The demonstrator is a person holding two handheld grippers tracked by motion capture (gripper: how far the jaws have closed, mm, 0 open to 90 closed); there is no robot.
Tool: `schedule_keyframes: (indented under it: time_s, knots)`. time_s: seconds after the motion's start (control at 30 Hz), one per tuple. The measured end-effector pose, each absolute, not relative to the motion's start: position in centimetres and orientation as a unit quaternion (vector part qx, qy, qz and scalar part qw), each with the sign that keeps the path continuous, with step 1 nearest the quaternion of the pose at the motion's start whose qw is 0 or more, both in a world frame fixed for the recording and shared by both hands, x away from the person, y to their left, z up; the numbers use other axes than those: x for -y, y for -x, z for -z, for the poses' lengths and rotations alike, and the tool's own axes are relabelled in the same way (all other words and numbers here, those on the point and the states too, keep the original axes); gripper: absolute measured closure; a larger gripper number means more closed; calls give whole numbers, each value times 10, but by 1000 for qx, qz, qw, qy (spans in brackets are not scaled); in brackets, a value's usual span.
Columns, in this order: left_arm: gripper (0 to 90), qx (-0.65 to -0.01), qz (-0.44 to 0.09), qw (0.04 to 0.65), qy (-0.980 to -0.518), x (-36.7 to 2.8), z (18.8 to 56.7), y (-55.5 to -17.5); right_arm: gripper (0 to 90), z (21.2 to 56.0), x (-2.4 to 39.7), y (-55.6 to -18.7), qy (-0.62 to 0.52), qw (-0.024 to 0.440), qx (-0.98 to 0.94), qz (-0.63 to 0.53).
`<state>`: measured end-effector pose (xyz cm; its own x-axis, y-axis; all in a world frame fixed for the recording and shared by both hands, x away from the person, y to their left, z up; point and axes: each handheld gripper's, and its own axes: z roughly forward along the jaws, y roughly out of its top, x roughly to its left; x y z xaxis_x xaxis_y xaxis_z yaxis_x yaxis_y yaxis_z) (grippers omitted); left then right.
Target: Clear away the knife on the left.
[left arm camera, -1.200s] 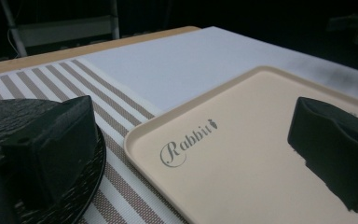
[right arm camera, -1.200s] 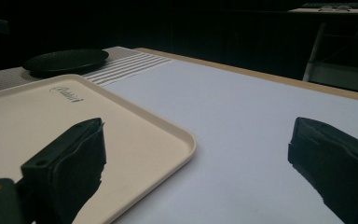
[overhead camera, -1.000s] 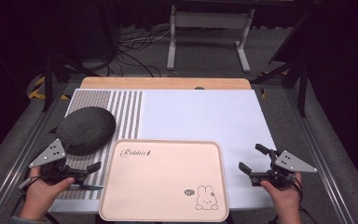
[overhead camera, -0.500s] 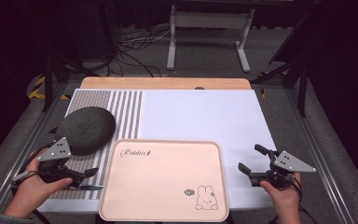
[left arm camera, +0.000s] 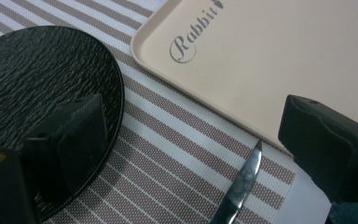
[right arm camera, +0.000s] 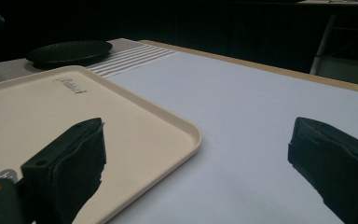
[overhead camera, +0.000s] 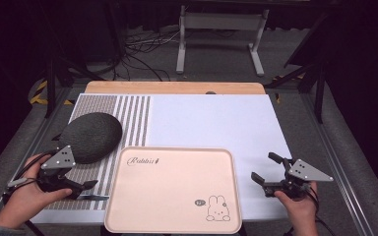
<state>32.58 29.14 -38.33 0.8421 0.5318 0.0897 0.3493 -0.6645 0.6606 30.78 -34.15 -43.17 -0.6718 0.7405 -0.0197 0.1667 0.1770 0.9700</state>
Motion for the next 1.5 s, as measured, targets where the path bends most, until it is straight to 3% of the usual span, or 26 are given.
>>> schedule_keyframes:
  time_s: [0.87, 1.5]
  knots:
    - [139, -183, -103, 165, -964, -291, 386, -328, 47, 432, 342, -308, -312, 252, -724, -561]
    - [307, -104, -50, 80, -990, -296, 409, -333, 48, 432, 341, -307, -312, 245, -724, -564]
